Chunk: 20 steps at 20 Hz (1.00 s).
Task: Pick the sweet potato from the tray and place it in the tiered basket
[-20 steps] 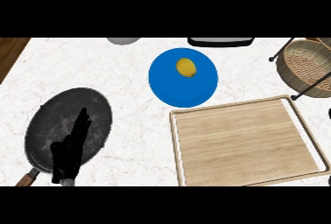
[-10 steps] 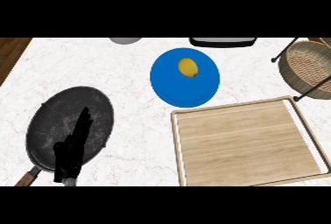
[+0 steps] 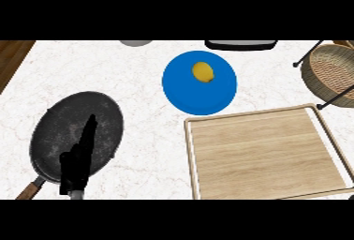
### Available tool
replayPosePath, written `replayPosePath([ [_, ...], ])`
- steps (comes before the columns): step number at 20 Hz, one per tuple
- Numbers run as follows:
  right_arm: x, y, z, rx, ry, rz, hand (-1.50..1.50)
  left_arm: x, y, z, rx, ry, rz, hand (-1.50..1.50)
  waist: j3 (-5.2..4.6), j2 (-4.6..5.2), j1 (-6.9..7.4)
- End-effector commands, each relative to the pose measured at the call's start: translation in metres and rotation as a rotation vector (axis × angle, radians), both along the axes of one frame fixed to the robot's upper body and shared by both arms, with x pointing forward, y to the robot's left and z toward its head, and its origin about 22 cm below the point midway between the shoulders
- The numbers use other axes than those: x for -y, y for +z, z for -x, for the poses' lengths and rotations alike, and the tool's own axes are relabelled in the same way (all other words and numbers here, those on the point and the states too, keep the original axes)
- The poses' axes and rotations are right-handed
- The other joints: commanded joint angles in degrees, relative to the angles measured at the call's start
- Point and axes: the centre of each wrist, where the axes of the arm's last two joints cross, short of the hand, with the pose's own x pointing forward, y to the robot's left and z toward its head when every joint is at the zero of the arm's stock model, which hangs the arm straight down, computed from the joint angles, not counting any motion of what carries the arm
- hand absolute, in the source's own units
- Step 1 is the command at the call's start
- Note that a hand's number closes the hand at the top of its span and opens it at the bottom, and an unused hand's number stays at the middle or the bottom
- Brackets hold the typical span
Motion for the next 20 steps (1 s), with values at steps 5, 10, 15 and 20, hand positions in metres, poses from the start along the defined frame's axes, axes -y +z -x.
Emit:
replayPosePath([
  [5, 0.057, -0.009, -0.040, -0.017, -0.027, -0.102, 1.50, 0.007, -0.005, 0.011, -0.099, -0.023, 0.031, 0.00, -0.37, 0.49, 0.19],
  [10, 0.069, -0.019, -0.071, -0.075, 0.026, -0.090, 1.50, -0.001, -0.009, -0.011, -0.093, -0.016, 0.005, 0.00, -0.42, 0.63, 0.00],
  [15, 0.088, -0.061, -0.086, -0.120, 0.019, -0.120, 1.50, 0.012, -0.033, 0.021, -0.114, -0.005, 0.001, 0.00, -0.40, 0.65, 0.19],
  [20, 0.096, -0.066, -0.104, -0.117, -0.033, -0.159, 1.50, -0.012, -0.013, 0.008, -0.114, -0.004, 0.029, 0.00, -0.40, 0.64, 0.52],
])
